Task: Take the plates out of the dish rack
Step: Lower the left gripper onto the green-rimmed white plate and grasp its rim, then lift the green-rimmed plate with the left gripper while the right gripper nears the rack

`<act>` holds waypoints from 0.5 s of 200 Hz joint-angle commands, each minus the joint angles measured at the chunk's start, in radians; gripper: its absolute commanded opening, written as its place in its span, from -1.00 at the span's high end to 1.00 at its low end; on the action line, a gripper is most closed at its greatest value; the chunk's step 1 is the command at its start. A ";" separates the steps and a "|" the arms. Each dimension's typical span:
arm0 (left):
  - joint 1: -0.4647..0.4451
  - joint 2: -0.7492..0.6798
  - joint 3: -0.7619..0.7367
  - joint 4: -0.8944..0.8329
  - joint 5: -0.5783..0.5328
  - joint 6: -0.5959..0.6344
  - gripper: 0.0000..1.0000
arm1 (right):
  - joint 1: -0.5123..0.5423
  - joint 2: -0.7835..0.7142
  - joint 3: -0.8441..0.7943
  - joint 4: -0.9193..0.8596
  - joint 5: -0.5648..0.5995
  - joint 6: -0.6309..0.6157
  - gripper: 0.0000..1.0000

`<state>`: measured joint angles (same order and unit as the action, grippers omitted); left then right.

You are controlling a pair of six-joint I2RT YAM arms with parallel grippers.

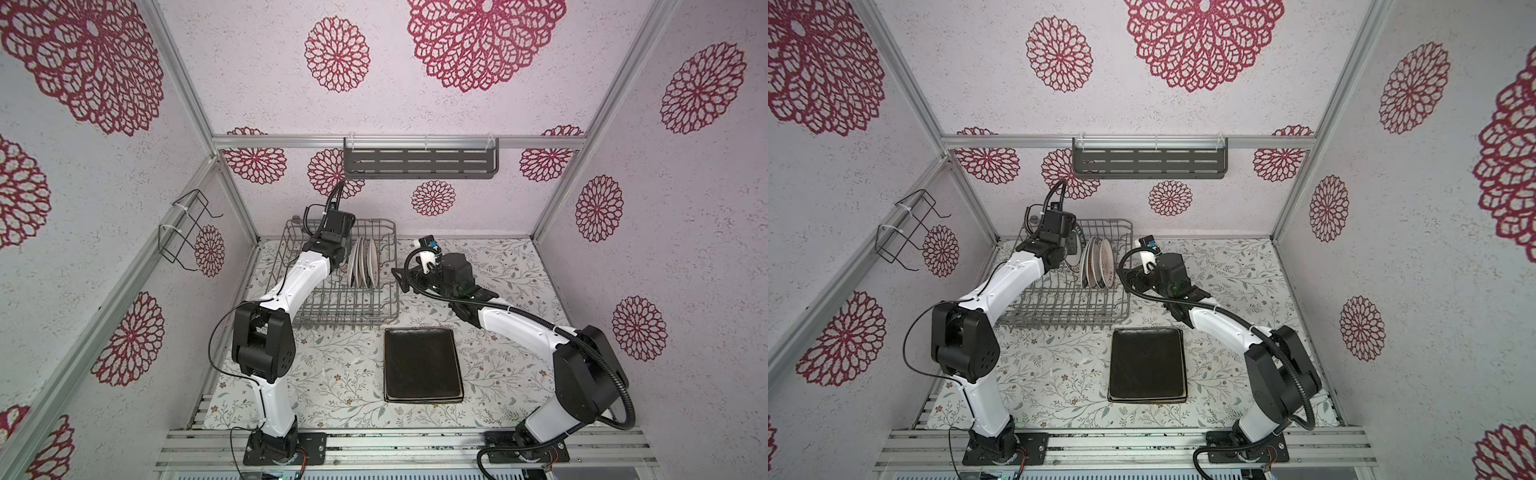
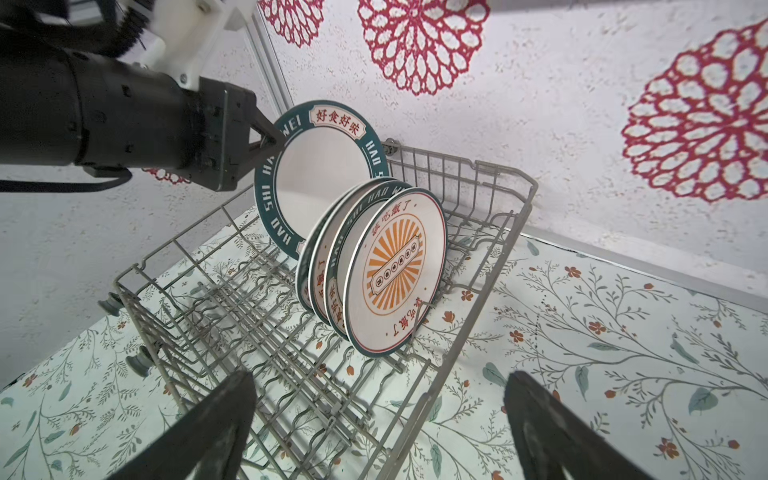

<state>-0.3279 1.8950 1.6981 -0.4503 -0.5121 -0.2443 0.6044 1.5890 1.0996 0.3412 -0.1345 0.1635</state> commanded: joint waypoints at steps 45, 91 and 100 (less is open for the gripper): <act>-0.071 -0.077 0.059 0.000 -0.129 0.088 1.00 | -0.016 -0.072 -0.032 0.071 -0.030 0.034 -0.94; -0.087 -0.080 0.070 -0.019 -0.168 0.095 1.00 | -0.024 -0.092 -0.051 0.064 -0.034 0.031 -0.94; -0.090 -0.082 0.072 -0.019 -0.173 0.097 1.00 | -0.026 -0.097 -0.056 0.063 -0.033 0.031 -0.95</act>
<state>-0.4126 1.8584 1.7355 -0.4892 -0.6357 -0.1745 0.5903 1.5536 1.0462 0.3626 -0.1543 0.1787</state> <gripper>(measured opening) 0.078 0.971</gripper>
